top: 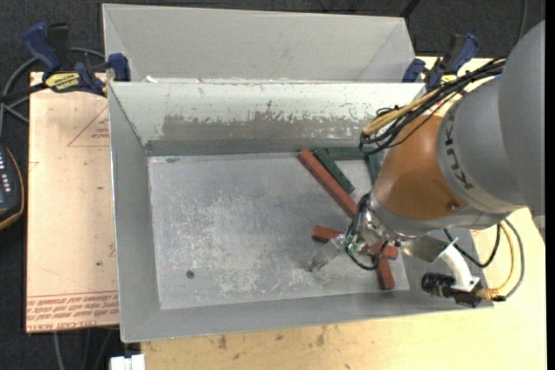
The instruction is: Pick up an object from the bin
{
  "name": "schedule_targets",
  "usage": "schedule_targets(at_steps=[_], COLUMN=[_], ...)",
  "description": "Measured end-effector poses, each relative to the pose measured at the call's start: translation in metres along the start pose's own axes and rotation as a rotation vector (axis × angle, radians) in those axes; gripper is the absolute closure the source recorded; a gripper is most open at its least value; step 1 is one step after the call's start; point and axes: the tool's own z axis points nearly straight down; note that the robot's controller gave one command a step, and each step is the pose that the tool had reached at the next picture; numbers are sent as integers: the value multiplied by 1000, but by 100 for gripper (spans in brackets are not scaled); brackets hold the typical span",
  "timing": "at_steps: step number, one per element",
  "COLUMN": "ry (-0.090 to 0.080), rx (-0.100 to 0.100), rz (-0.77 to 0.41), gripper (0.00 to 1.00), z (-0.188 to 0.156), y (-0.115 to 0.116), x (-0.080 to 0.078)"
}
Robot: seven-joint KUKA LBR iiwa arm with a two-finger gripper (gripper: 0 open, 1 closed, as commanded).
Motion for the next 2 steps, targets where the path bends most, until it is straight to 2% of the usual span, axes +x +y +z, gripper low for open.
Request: schedule_targets(at_steps=[1,2], ry=[-5,-11], rx=[-7,-15], rz=[2,-25], gripper=[100,100], z=[-4,-137], y=[2,15], x=[-2,-1])
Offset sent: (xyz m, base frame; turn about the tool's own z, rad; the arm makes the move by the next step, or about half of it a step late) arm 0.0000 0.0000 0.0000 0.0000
